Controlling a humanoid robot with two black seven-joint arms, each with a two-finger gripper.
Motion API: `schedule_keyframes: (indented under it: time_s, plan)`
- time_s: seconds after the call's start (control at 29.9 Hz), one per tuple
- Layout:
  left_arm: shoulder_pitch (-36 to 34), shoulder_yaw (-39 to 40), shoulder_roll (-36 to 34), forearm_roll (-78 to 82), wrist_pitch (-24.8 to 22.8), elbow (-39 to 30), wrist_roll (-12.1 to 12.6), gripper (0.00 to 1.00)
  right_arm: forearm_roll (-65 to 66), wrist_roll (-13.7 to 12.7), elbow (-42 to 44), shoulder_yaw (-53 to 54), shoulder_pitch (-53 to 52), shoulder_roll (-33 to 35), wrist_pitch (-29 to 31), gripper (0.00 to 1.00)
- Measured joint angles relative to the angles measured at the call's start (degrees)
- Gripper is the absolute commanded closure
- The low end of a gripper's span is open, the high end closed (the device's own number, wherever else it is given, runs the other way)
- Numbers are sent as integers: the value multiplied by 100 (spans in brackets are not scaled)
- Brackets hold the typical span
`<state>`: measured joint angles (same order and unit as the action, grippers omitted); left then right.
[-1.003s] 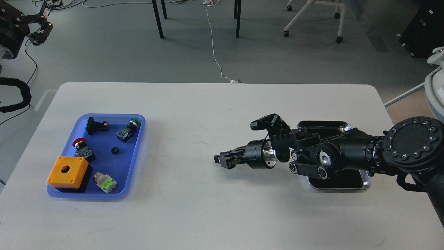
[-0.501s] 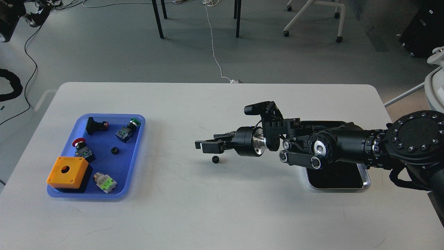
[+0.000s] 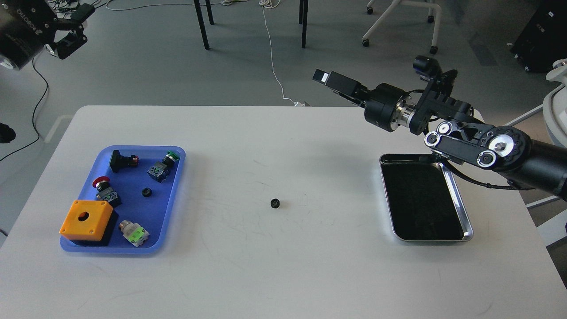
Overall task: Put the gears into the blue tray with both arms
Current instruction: 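Release the black piece on the table and raise the right arm, then reach the left gripper toward the black piece on the table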
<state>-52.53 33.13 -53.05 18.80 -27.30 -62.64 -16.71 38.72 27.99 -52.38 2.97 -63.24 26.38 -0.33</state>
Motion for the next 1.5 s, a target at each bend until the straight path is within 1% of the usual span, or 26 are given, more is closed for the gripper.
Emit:
schedule_keyframes:
  time_s: [0.1, 0.2, 0.27, 0.37, 0.5, 0.6, 0.7, 0.77, 0.84, 0.9, 0.97, 1.1, 1.17, 1.3, 1.5]
  plan:
    - [-23, 8, 101, 832, 342, -655, 0, 2, -463, 0, -125, 794, 476, 439, 258, 2]
    - [-25, 5, 289, 1957, 913, -1431, 0, 2, -1095, 0, -314, 1398, 933, 955, 668, 2]
    - [-25, -33, 538, 2828, 1170, -1790, -1, 3, -1455, 0, -357, 1669, 1153, 1185, 841, 2]
    - [11, -82, 1001, 4051, 1272, -1958, -1, 4, -2176, 0, -367, 1975, 1495, 1410, 964, 2]
    - [37, -236, 1587, 5670, 1288, -1982, -16, 6, -3279, 0, -330, 2190, 1766, 1811, 1203, 2]
    - [48, -489, 1941, 6918, 1304, -1961, -36, 14, -4162, 0, -155, 2221, 1892, 2052, 1578, 2]
    - [57, -971, 2200, 8101, 1357, -1916, -49, 22, -4708, 1, 88, 2222, 2112, 2121, 1949, 2]
    - [59, -1331, 2342, 8701, 1508, -1851, -49, 28, -4837, 1, 137, 2222, 2286, 2125, 2146, 2]
    - [65, -1689, 2494, 9178, 1771, -1751, -43, 31, -4951, 1, 141, 2230, 2449, 2125, 2270, 2]
    - [75, -2026, 2655, 9597, 1992, -1549, -22, 34, -5238, 1, 118, 2251, 2633, 2093, 2364, 2]
    - [88, -2237, 2809, 9977, 2098, -1282, -15, 40, -5504, 1, 98, 2256, 2740, 2044, 2438, 2]
    - [212, -2378, 2993, 10534, 2205, -751, -15, 51, -5797, 1, 16, 2267, 2886, 1919, 2526, 2]
    - [277, -2388, 3058, 10598, 2229, -538, -19, 53, -5824, 1, -38, 2282, 2909, 1896, 2536, 2]
    - [427, -2420, 3343, 10620, 2266, -54, -29, 53, -5831, 1, -135, 2358, 2917, 1882, 2538, 2]
    - [645, -2417, 3572, 10620, 2299, 66, -18, 51, -5825, 1, -143, 2492, 2933, 1888, 2521, 2]
